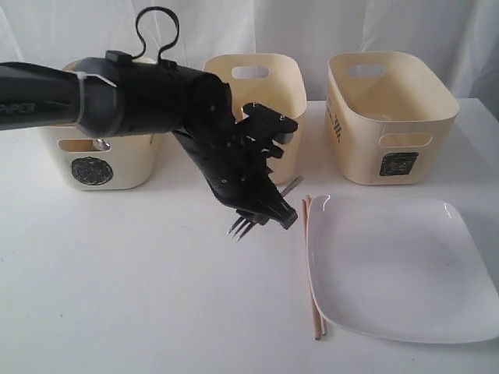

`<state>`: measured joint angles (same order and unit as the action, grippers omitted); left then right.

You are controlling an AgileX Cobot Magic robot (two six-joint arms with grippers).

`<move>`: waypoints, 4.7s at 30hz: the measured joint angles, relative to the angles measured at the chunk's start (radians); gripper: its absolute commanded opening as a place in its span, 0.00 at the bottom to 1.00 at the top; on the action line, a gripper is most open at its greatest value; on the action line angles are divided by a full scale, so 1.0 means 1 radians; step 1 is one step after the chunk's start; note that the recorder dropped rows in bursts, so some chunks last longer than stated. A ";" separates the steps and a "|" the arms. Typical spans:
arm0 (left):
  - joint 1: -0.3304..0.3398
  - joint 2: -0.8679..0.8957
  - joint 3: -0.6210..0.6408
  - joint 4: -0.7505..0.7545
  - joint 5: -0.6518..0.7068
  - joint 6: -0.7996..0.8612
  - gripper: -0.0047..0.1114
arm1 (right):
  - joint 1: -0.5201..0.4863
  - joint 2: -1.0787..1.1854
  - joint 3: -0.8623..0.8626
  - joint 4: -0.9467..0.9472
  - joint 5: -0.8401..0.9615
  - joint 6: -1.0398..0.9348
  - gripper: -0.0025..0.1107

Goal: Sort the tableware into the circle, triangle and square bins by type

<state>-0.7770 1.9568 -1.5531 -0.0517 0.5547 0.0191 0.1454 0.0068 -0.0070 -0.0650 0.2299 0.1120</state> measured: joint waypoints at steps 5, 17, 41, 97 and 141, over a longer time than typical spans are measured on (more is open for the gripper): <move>0.000 -0.065 0.000 0.034 0.014 0.000 0.04 | 0.000 0.000 0.000 0.000 0.000 0.000 0.02; 0.030 -0.145 -0.105 0.171 -0.124 -0.035 0.04 | 0.000 0.000 0.000 0.000 0.000 0.000 0.02; 0.153 0.197 -0.363 0.250 -0.408 -0.044 0.24 | 0.000 0.000 0.000 0.000 0.000 0.000 0.02; -0.119 -0.410 0.459 0.065 -0.281 -0.281 0.37 | 0.000 0.000 0.000 0.000 0.000 0.000 0.02; -0.326 -0.249 0.540 -0.074 -0.465 -0.449 0.04 | 0.000 0.000 0.000 0.000 0.000 0.000 0.02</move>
<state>-1.1025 1.7079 -1.0129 -0.1254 0.0900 -0.4296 0.1454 0.0068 -0.0070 -0.0650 0.2299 0.1120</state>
